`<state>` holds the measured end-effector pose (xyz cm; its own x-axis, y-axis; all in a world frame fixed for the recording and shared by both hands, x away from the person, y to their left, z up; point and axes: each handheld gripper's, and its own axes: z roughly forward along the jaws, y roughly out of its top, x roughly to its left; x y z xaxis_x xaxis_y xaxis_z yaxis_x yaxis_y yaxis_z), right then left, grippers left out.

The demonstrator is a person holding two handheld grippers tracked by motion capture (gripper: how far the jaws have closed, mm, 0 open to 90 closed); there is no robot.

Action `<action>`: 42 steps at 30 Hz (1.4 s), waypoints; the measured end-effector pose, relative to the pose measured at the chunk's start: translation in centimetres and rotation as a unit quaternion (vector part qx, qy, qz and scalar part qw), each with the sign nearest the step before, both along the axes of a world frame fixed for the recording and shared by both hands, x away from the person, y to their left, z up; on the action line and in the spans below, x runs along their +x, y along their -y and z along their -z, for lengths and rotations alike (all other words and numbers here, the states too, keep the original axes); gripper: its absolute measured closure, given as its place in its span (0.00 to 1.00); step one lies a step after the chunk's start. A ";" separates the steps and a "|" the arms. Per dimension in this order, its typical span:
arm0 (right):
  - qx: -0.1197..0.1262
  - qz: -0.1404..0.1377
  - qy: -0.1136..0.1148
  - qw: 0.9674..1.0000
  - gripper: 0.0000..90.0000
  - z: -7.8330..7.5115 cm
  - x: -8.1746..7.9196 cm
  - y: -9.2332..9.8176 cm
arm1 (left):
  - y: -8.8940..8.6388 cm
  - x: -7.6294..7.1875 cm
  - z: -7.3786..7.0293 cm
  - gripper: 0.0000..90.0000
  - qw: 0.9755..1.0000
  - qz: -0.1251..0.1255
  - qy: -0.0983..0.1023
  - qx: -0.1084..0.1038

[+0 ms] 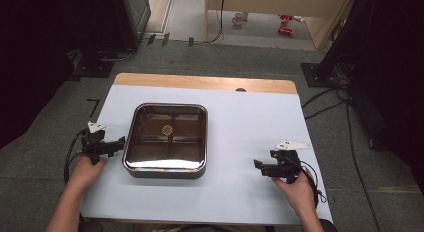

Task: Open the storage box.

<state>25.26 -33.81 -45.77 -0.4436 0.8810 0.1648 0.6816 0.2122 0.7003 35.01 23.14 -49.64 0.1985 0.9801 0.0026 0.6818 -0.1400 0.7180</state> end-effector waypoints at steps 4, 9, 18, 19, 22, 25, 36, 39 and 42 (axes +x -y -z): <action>-0.003 -0.016 0.016 1.000 0.24 -0.9 0.1 -0.8 | 0.0 0.0 0.0 0.13 1.000 0.000 0.000 0.000; -0.003 -0.031 0.025 0.999 0.25 -1.6 0.3 -1.4 | 0.0 0.0 0.0 0.13 1.000 0.000 0.000 0.000; -0.002 -0.074 0.039 0.997 0.30 -3.8 1.4 -3.4 | 0.0 0.0 0.0 0.13 1.000 0.000 0.000 0.000; -0.004 -0.077 0.042 0.996 0.30 -3.9 1.6 -3.6 | 0.0 0.0 0.0 0.13 1.000 0.000 0.001 0.000; -0.007 -0.087 0.041 0.995 0.33 -4.1 1.9 -4.1 | 0.0 0.0 0.0 0.13 1.000 0.000 0.001 0.000; -0.013 -0.108 0.045 0.993 0.35 -4.7 2.2 -5.0 | 0.0 0.0 0.0 0.13 1.000 0.000 0.001 0.000; -0.010 -0.154 0.063 0.986 0.37 -6.0 4.0 -8.3 | 0.0 0.0 0.0 0.13 1.000 0.000 0.001 0.000; -0.012 -0.160 0.066 0.985 0.37 -6.1 4.2 -8.9 | 0.0 0.0 0.0 0.13 1.000 0.000 0.001 0.000; -0.011 -0.171 0.069 0.983 0.38 -6.2 4.9 -10.2 | 0.0 0.0 0.0 0.13 1.000 0.000 0.001 0.000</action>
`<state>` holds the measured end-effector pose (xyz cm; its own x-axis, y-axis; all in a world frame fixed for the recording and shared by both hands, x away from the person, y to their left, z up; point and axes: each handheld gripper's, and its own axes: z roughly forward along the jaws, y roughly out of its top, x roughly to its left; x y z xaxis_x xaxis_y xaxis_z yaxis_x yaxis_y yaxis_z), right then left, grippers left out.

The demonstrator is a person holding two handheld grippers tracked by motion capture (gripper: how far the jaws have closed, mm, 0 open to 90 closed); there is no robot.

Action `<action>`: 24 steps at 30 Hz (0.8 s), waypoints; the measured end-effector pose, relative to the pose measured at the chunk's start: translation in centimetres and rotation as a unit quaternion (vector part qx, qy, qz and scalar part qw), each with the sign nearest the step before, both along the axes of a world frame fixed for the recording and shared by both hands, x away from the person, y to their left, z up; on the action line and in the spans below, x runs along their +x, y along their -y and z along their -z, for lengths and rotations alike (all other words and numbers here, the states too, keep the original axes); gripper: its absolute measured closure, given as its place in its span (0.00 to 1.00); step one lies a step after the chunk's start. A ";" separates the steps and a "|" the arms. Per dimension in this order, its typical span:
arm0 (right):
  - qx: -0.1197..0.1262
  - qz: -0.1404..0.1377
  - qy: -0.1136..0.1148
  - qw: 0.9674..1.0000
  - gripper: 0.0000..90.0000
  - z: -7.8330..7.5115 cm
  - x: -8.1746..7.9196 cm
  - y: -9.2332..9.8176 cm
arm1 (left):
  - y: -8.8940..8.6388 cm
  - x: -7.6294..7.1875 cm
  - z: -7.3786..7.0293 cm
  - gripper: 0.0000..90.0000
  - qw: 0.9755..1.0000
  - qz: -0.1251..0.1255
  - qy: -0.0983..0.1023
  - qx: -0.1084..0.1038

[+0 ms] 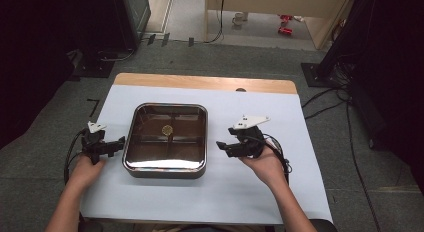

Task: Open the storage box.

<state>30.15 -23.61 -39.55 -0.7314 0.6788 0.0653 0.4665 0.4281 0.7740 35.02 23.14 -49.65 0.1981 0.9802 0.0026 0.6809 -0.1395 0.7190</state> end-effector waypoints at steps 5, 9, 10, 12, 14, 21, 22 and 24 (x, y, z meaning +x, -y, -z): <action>-0.003 -0.012 0.000 1.000 0.40 0.0 0.5 -1.2 | 0.0 0.0 0.0 0.13 1.000 0.000 0.000 0.000; -0.008 -0.026 0.005 1.000 0.43 -0.2 1.1 -2.6 | 0.0 0.0 0.0 0.13 1.000 0.000 0.000 0.000; -0.008 -0.026 0.005 1.000 0.43 -0.2 1.1 -2.6 | 0.0 0.0 0.0 0.13 1.000 0.000 0.000 0.000; -0.009 -0.031 0.007 0.999 0.44 -0.4 1.3 -3.1 | 0.0 0.0 0.0 0.13 1.000 0.000 0.000 0.000; -0.005 -0.036 0.010 0.999 0.45 -0.4 1.7 -3.8 | 0.0 0.0 0.0 0.13 1.000 0.000 0.000 0.000; 0.002 -0.046 0.012 0.999 0.47 -0.4 2.6 -5.4 | 0.0 0.0 0.0 0.13 1.000 0.000 0.000 0.000; 0.003 -0.048 0.011 0.999 0.47 -0.4 2.8 -5.7 | 0.0 0.0 0.0 0.13 1.000 0.000 0.000 0.000; 0.003 -0.051 0.010 0.999 0.48 -0.3 3.1 -6.5 | 0.0 0.0 0.0 0.13 1.000 0.000 0.000 0.000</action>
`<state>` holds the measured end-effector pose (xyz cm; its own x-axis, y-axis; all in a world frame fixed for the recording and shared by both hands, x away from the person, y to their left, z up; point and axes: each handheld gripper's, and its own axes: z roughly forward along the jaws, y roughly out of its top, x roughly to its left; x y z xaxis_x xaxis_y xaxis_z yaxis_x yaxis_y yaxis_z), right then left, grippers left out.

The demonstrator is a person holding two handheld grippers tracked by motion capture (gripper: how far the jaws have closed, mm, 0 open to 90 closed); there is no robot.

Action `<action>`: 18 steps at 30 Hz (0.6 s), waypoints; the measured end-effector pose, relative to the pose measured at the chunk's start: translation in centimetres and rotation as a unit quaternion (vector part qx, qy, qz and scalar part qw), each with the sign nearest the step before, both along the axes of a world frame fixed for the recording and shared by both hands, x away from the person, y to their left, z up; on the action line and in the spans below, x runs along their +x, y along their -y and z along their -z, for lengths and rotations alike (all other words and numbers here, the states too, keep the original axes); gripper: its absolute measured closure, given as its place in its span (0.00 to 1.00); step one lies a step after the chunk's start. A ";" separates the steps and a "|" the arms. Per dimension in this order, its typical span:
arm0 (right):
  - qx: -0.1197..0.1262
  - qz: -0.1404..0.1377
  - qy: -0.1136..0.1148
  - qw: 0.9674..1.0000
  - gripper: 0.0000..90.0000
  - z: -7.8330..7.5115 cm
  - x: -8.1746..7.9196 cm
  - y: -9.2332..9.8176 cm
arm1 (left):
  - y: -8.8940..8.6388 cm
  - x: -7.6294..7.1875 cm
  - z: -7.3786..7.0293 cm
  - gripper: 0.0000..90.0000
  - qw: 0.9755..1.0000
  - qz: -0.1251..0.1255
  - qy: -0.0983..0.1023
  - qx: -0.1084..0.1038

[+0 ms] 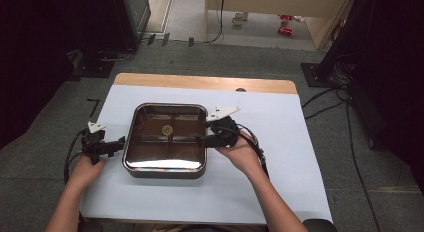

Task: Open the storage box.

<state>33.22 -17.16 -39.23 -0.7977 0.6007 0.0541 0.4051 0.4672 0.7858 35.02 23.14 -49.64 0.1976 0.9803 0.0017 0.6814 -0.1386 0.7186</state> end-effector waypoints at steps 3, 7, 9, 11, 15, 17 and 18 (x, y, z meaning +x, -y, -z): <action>0.000 -0.004 0.003 1.000 0.49 0.1 0.3 -0.8 | 0.0 0.0 0.0 0.13 1.000 0.000 0.000 0.000; -0.002 -0.009 0.003 1.000 0.50 0.3 0.8 -1.9 | 0.0 0.0 0.0 0.13 1.000 0.001 -0.001 0.002; 0.000 -0.009 0.002 1.000 0.51 0.4 1.0 -2.3 | 0.0 0.0 0.0 0.13 1.000 0.001 -0.001 0.002; 0.000 -0.009 -0.003 1.000 0.51 0.6 1.2 -2.8 | 0.0 0.0 0.0 0.13 1.000 0.001 -0.001 0.001; 0.000 -0.011 -0.008 1.000 0.51 0.9 1.6 -3.7 | 0.0 0.0 0.0 0.13 1.000 0.001 -0.001 0.001; 0.000 -0.013 -0.007 1.000 0.51 1.0 1.8 -4.3 | 0.0 0.0 0.0 0.13 1.000 0.001 0.000 0.000; 0.000 -0.013 -0.007 1.000 0.51 1.1 1.9 -4.6 | 0.0 0.0 0.0 0.13 1.000 0.001 0.000 0.000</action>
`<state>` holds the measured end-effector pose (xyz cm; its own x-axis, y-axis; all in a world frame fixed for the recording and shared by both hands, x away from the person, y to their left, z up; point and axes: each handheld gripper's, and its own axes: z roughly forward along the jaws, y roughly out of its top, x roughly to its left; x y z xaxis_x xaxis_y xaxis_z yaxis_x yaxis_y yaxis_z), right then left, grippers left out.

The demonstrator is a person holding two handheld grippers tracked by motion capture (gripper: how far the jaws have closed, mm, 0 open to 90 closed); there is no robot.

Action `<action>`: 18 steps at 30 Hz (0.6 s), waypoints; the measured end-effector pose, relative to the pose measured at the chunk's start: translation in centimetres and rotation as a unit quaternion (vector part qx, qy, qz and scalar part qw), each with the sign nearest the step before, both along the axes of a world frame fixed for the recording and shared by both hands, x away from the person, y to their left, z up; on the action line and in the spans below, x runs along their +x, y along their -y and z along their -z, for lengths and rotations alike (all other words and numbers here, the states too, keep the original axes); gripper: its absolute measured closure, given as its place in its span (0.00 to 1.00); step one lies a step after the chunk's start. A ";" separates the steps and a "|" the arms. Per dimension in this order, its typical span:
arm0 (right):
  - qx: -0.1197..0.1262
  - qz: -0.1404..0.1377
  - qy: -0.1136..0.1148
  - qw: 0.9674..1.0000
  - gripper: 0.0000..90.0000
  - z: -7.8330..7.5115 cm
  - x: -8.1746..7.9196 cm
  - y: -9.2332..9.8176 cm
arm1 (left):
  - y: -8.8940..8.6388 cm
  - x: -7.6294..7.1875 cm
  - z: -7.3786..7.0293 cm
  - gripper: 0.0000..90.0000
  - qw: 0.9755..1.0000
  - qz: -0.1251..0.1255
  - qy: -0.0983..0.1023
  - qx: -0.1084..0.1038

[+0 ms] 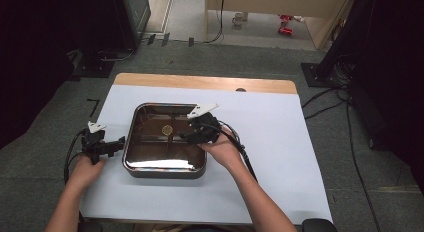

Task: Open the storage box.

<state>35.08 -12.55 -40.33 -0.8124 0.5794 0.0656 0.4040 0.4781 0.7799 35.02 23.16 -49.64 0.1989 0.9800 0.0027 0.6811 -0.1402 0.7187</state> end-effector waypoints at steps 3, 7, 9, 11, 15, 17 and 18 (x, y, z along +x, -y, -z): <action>-0.005 -0.003 0.002 1.000 0.51 0.4 0.2 -1.0 | 0.0 0.0 0.0 0.13 1.000 0.000 0.000 0.000; -0.006 -0.010 0.000 1.000 0.52 0.9 0.5 -2.2 | 0.0 0.0 0.0 0.13 1.000 0.000 0.000 0.001; -0.003 -0.012 0.002 1.000 0.52 1.1 0.6 -2.7 | 0.0 0.0 0.0 0.13 1.000 0.000 0.000 0.000; 0.000 -0.013 0.005 1.000 0.53 1.3 0.7 -3.2 | 0.0 0.0 0.0 0.13 1.000 -0.001 0.001 0.000; -0.001 -0.012 0.002 1.000 0.54 1.7 0.9 -4.0 | 0.0 0.0 0.0 0.13 1.000 -0.001 0.001 0.000; 0.005 -0.013 0.001 1.000 0.55 1.8 1.1 -4.4 | 0.0 0.0 0.0 0.13 1.000 -0.001 0.001 -0.001; 0.002 -0.014 -0.001 1.000 0.55 2.0 1.1 -4.7 | 0.0 0.0 0.0 0.13 1.000 -0.001 0.001 -0.001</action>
